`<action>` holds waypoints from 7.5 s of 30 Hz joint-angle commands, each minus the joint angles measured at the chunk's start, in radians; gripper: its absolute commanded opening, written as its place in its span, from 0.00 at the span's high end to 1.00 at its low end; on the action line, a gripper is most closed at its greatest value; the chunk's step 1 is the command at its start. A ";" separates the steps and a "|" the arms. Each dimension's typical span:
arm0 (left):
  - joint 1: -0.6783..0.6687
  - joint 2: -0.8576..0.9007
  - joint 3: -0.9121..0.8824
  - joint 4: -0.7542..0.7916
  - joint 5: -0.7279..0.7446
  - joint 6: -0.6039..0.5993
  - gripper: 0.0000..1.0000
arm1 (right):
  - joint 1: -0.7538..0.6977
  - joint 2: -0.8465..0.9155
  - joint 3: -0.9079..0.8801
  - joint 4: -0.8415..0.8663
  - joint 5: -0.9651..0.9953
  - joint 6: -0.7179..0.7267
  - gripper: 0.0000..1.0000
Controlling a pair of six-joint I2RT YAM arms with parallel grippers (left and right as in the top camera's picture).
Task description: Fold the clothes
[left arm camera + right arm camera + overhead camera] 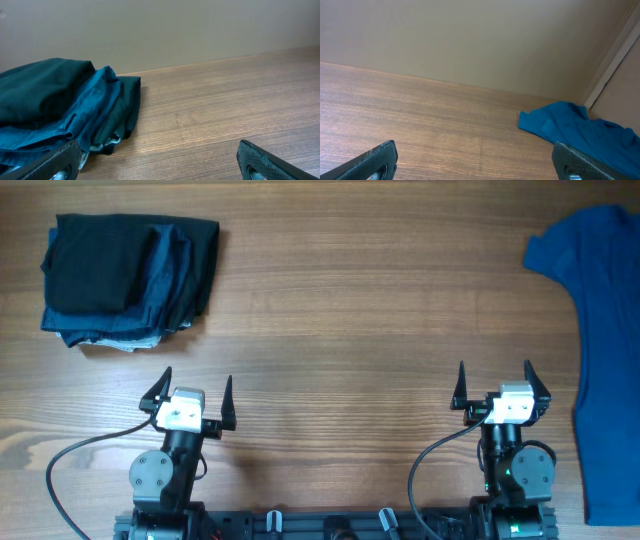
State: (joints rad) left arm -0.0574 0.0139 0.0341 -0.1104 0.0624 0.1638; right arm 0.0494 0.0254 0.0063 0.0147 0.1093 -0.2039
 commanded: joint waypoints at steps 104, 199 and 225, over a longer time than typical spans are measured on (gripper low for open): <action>-0.004 -0.007 -0.012 0.006 0.015 0.016 0.00 | -0.220 1.746 1.916 -1.017 -0.046 0.024 0.00; -0.004 -0.007 -0.012 0.006 0.015 0.016 0.00 | -0.175 2.247 1.917 -0.829 -0.201 0.273 0.96; -0.004 -0.007 -0.012 0.007 0.015 0.016 0.00 | 0.708 2.262 1.916 -0.904 -0.365 0.500 0.96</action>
State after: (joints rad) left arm -0.0574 0.0139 0.0307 -0.1066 0.0658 0.1642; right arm 0.6529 2.2955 1.9137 -0.8986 -0.2237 0.2687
